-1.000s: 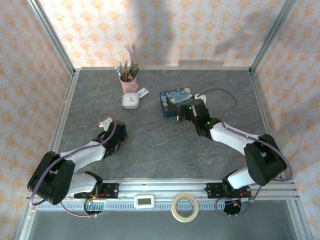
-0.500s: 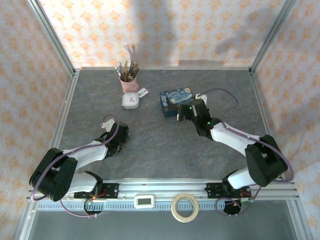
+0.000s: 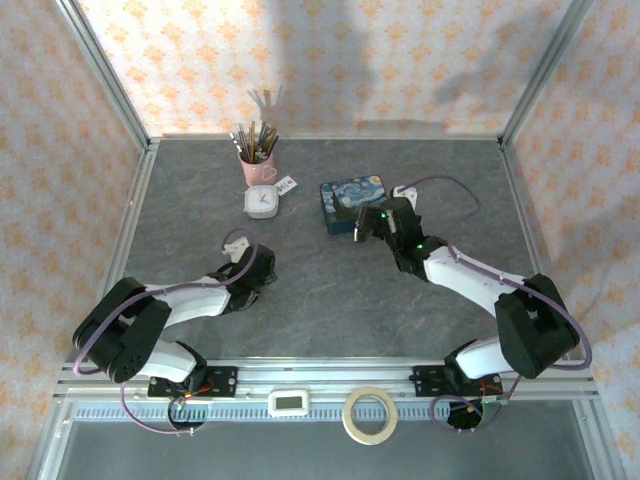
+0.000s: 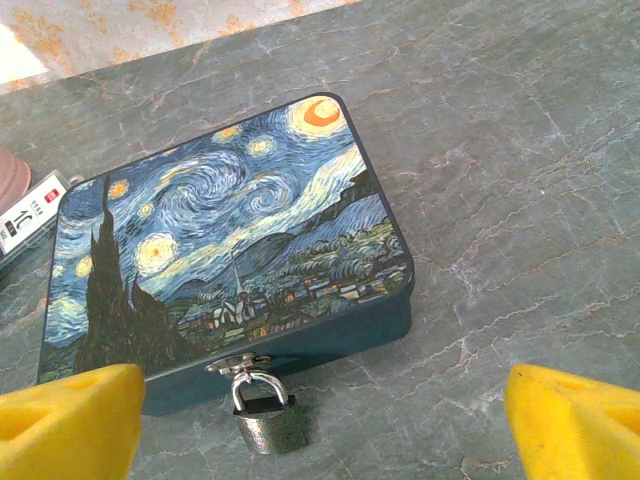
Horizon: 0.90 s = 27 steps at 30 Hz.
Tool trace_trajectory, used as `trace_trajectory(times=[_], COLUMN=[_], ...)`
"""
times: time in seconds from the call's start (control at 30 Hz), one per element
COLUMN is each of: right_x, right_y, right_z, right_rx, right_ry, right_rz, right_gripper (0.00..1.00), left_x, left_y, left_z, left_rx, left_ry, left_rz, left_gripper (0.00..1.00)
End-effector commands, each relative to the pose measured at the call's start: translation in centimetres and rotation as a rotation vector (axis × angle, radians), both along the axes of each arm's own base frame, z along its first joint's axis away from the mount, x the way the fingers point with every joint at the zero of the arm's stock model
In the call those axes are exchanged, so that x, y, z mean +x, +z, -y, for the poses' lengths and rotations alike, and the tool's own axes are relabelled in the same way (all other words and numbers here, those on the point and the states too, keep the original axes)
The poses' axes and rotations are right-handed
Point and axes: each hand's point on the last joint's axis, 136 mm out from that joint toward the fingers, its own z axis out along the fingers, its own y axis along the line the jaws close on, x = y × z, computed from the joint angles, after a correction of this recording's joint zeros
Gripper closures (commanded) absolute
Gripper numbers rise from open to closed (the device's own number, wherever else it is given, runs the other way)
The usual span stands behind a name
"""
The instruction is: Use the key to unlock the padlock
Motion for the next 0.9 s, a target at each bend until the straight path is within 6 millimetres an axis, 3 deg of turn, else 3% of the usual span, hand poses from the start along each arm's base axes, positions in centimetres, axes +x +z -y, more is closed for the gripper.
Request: trace_trajectory(times=[0.0, 0.17, 0.27, 0.37, 0.53, 0.6, 0.73, 0.87], right_x=[-0.1, -0.5, -1.1, -2.3, -4.6, -5.5, -6.5, -7.7], right_y=[1.0, 0.8, 0.5, 0.1, -1.1, -2.1, -4.3, -7.2], right_z=[0.6, -0.5, -2.4, -4.8, -9.4, -11.5, -15.2, -17.2], right_rx=[-0.002, 0.012, 0.046, 0.097, 0.137, 0.103, 0.012, -0.059], right_ry=[-0.025, 0.045, 0.161, 0.281, 0.44, 0.498, 0.53, 0.444], right_rz=[0.022, 0.012, -0.013, -0.039, -0.105, -0.147, -0.241, -0.373], right_gripper=[0.08, 0.08, 0.12, 0.21, 0.28, 0.31, 0.37, 0.39], left_x=[0.5, 0.9, 1.6, 2.6, 4.0, 4.2, 4.4, 4.4], left_y=[0.9, 1.8, 3.4, 6.2, 10.1, 10.9, 11.7, 12.2], left_z=[5.0, 11.2, 11.6, 9.3, 2.1, -0.4, -3.8, -5.0], left_rx=[-0.159, -0.285, -0.292, -0.256, -0.189, -0.185, -0.217, -0.213], left_ry=[-0.047, -0.136, -0.132, -0.084, 0.057, 0.106, 0.184, 0.218], left_rz=[0.021, 0.021, 0.057, 0.141, 0.279, 0.322, 0.376, 0.419], left_gripper=[1.0, 0.98, 0.95, 0.87, 0.53, 0.45, 0.4, 0.36])
